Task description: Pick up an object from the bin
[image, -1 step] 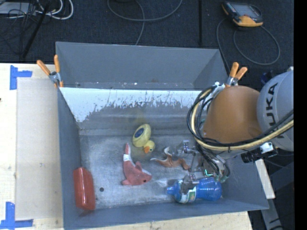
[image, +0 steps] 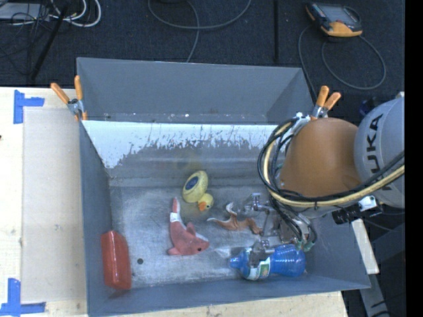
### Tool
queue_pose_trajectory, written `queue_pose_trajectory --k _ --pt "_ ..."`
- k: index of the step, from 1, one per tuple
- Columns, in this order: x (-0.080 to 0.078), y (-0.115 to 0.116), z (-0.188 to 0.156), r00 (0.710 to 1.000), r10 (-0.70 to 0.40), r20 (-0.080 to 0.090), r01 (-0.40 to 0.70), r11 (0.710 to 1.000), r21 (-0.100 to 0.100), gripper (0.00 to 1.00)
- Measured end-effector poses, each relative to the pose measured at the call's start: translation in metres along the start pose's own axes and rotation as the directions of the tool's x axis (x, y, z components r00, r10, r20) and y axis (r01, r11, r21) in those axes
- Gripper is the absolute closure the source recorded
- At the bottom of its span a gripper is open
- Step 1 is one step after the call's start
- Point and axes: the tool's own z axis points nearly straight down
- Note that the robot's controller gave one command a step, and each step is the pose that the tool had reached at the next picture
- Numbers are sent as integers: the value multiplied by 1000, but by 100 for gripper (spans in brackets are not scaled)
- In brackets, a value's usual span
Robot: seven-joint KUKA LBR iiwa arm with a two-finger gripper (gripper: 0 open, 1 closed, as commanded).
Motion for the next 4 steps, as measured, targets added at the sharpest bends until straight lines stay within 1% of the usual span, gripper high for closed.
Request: queue_pose_trajectory --k 1,2,3,4 --pt "-1 -9 17 998 -56 7 56 998 -1 0" --pt "9 -63 41 967 -253 0 253 967 0 0" --pt "7 -79 53 983 -183 0 183 983 -1 0" --pt "-1 -82 106 960 -278 24 278 961 7 0"
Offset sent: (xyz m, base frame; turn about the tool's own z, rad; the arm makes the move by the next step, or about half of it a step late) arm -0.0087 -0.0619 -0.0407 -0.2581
